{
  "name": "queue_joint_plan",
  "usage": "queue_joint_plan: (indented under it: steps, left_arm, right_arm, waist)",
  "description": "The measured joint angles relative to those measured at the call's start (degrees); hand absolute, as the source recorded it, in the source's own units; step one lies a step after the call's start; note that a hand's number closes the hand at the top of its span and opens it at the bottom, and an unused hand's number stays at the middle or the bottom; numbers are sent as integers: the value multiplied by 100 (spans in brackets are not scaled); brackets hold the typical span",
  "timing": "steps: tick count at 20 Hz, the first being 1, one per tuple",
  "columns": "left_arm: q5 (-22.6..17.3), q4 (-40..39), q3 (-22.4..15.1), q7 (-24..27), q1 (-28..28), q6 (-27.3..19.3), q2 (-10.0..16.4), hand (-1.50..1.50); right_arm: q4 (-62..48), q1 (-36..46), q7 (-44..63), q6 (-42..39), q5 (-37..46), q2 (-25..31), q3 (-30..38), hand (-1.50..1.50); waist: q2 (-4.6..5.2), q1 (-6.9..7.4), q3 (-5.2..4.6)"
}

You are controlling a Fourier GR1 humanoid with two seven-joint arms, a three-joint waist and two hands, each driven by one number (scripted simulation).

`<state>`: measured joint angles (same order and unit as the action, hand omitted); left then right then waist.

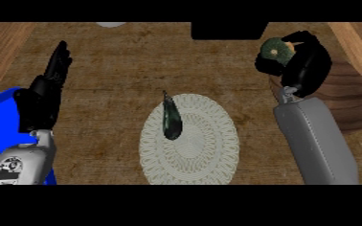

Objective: Pick the squash from the placemat and place it in the bowl

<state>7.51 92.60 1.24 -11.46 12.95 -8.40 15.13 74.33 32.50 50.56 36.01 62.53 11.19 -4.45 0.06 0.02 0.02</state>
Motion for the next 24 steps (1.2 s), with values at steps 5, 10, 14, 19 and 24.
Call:
queue_joint_plan:
  steps: [5, 10, 14, 19, 24]
  left_arm:
    - [-13, -84, 50, 47, 67, 49, -25, 0]
    - [35, -109, 27, 98, 44, 69, -77, 0]
    - [72, -73, 6, 105, 32, 57, -155, 0]
    - [72, -67, 30, 187, -33, 96, -160, 0]
    - [85, -133, 30, 210, 81, 121, -179, 0]
  right_arm:
    - [-549, -213, -483, 169, -111, 578, 448, 150]
    - [-1581, -208, -1008, 419, -128, 1052, 838, 150]
    - [-2660, -21, -1684, 812, -435, 1320, 1232, 150]
    - [-3445, 127, -2742, 859, -1592, 1428, 1863, -150]
    - [-3995, 303, -4157, 583, -2677, 1452, 2451, -150]
  waist:
    - [7, 12, -1]
    - [21, 50, 2]
    - [31, 84, 4]
    - [45, 115, 14]
    - [75, 159, 25]
